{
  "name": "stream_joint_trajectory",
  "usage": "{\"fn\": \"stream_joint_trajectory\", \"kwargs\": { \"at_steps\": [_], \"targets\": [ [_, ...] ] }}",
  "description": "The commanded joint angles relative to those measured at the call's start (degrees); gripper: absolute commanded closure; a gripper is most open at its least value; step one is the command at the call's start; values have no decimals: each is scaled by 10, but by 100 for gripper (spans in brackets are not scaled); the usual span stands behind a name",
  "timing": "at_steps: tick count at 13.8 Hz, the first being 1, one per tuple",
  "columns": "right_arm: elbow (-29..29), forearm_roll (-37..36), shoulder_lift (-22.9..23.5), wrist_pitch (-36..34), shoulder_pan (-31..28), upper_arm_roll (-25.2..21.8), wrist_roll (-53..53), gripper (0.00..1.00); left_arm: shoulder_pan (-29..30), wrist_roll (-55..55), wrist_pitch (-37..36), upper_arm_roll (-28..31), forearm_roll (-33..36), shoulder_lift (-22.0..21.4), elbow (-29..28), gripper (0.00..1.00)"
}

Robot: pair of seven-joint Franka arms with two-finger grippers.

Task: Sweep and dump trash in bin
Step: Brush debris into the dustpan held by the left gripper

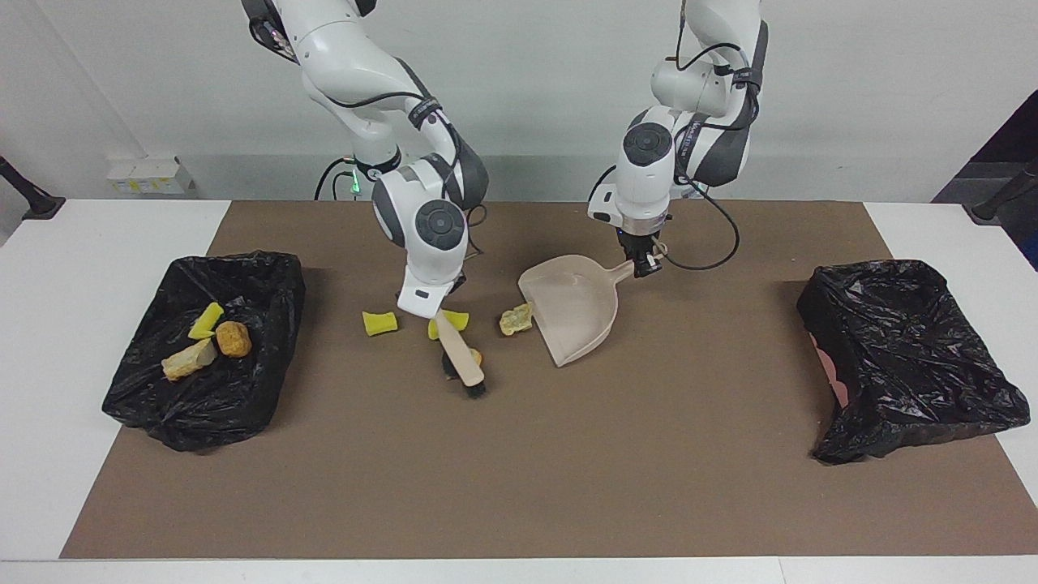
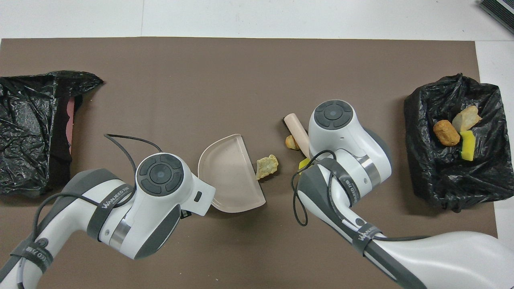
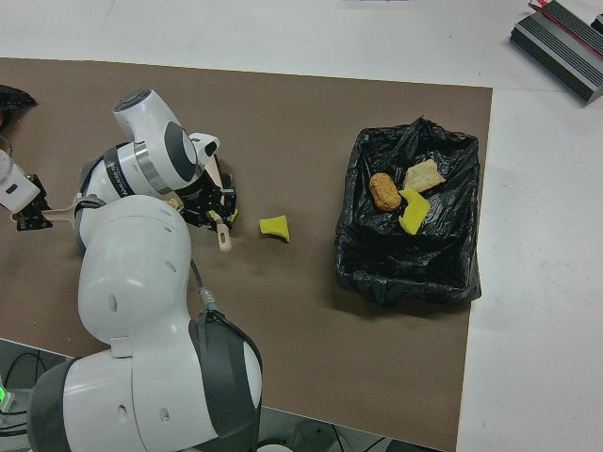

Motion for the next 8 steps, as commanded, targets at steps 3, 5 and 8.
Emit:
{"fn": "stream_joint_trajectory", "kwargs": {
  "at_steps": [3, 5, 8],
  "targets": [
    [-28, 103, -12, 28, -6, 59, -1, 100, -7, -15, 17, 2, 11, -19, -24, 100],
    [-23, 166, -11, 40, 6, 62, 0, 100, -5, -15, 18, 2, 11, -19, -24, 100],
    [2, 212, -15, 29, -1, 62, 14, 100, -2, -15, 21, 2, 11, -18, -24, 100]
  ]
}}
